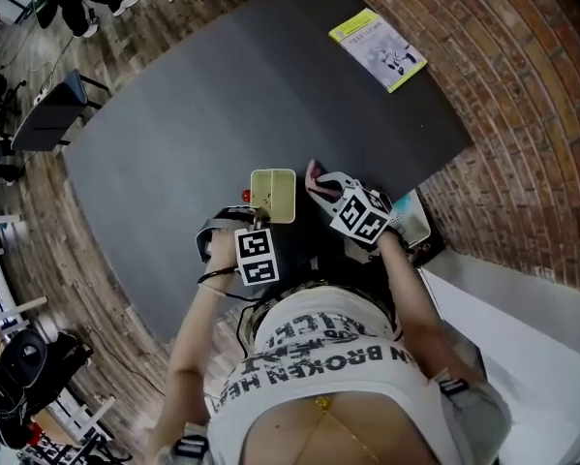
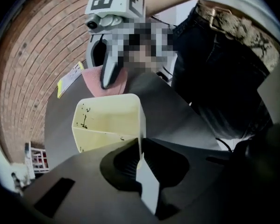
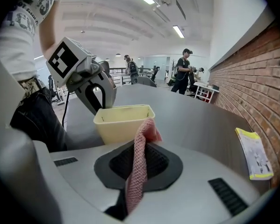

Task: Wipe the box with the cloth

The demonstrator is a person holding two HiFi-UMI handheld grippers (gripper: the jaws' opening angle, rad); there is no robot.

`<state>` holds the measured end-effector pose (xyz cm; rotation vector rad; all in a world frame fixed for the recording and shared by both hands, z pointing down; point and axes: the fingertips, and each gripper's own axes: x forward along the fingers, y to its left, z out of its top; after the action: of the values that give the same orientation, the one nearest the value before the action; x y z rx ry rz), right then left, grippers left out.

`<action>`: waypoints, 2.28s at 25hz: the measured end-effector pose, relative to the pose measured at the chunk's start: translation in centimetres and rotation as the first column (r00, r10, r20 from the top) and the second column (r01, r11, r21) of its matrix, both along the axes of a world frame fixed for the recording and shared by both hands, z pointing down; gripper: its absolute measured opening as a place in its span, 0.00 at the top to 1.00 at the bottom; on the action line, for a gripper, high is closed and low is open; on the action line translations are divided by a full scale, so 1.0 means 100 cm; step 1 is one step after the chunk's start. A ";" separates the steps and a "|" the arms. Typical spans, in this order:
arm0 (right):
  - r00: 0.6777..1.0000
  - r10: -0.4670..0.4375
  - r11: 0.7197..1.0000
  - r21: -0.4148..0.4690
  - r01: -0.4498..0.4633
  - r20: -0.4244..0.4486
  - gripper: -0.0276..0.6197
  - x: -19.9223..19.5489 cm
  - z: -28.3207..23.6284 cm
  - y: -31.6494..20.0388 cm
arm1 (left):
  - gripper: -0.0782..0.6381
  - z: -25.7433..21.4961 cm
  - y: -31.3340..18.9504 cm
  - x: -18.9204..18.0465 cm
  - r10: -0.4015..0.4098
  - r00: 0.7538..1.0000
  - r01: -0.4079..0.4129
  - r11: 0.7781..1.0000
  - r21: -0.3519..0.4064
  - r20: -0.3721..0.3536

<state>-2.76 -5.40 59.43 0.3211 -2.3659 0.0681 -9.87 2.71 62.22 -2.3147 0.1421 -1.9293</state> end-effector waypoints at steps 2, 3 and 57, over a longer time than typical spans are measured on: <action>0.999 -0.044 0.999 -0.005 0.044 -0.004 0.93 -0.003 0.001 -0.004 | 0.85 -0.001 0.000 0.009 -0.089 0.995 0.087 0.995 -0.043 -0.054; 0.998 -0.068 0.998 -0.003 0.068 -0.010 0.93 -0.005 0.002 -0.006 | 0.86 -0.001 0.001 0.013 -0.123 0.990 0.119 0.991 -0.060 -0.069; 0.934 -0.356 0.932 -0.078 0.353 -0.029 0.93 -0.015 0.022 0.060 | 0.87 0.010 -0.006 0.022 -0.303 0.948 0.290 0.948 -0.129 -0.097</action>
<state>-4.24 0.64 61.65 -0.1422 -2.3348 -0.0253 -7.64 2.14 63.26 -2.6110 0.4280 -1.9777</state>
